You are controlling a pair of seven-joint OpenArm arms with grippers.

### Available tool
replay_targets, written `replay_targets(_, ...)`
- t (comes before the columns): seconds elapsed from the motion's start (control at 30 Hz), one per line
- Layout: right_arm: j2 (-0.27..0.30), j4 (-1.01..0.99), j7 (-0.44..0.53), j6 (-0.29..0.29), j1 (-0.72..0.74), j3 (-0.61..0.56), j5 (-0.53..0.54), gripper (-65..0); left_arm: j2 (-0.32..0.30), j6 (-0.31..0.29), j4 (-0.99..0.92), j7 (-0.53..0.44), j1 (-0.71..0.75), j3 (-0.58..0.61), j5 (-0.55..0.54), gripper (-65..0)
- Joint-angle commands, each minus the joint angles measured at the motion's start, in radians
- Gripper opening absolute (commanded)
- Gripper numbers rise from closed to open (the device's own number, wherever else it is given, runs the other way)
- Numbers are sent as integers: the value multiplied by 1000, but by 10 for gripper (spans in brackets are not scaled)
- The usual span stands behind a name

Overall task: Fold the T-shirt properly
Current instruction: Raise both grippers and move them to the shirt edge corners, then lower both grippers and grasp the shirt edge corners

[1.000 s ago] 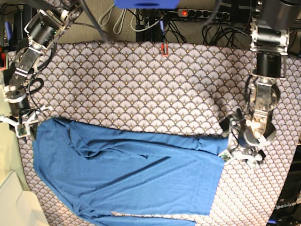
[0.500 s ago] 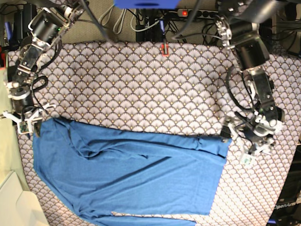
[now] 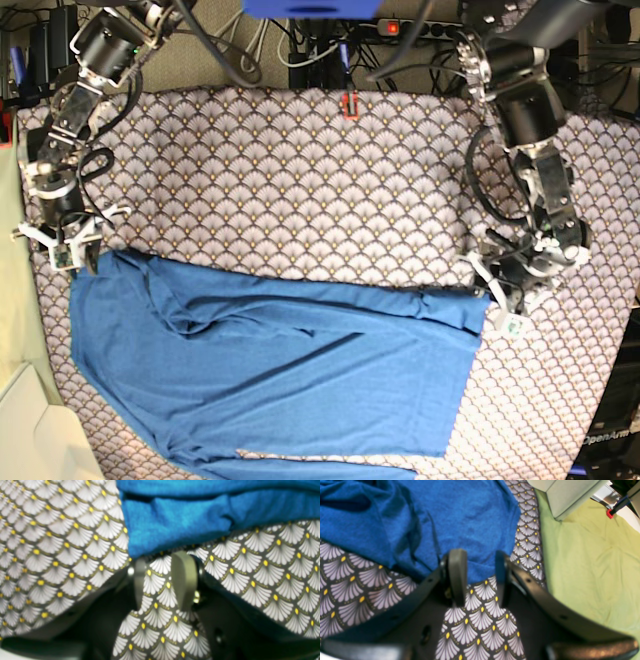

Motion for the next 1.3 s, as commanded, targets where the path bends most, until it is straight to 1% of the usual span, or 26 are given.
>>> replay_targets(0.0, 15, 23, 28, -11, 17, 0, 20, -446, -10, 4, 12, -59, -33, -2, -21, -386)
replay_targets(0.1, -2, 21, 28, -11, 17, 0, 20, -446, -2, 7, 8, -122, -16, -49, -20, -275)
replay_targets(0.17, -5, 18, 28, -11, 17, 0, 22, -446, 2, 51, 6, -151, -15, -63, -24, -217)
replay_targets(0.23, -7, 17, 28, -11, 16, 0, 59, -446, 10, 113, 5, -180, -11, -63, -24, -189)
replay_targets(0.3, -7, 17, 25, -11, 5, 0, 120, -446, 10, 162, -12, -208, -11, -63, -26, -180)
replay_targets(0.37, -5, 21, -4, -11, -3, -3, 154, -446, 12, 186, -77, -240, -15, -63, -27, -179)
replay_targets(0.47, -2, 21, -37, -11, -1, -3, 155, -446, 12, 189, -173, -301, -22, -63, -29, -179)
replay_targets(0.53, -1, 21, -40, -11, -1, -3, 155, -446, 21, 195, -219, -350, -33, -63, -29, -179)
replay_targets(0.67, 1, 21, -40, -11, -1, -3, 155, -446, 39, 197, -258, -406, -39, -68, -29, -178)
replay_targets(0.83, 1, 18, -40, -11, 2, -3, 155, -446, 59, 197, -259, -410, -56, -69, -29, -178)
replay_targets(1.27, 10, 17, -40, -11, 5, -6, 155, -446, 53, 198, -259, -410, -59, -72, -29, -179)
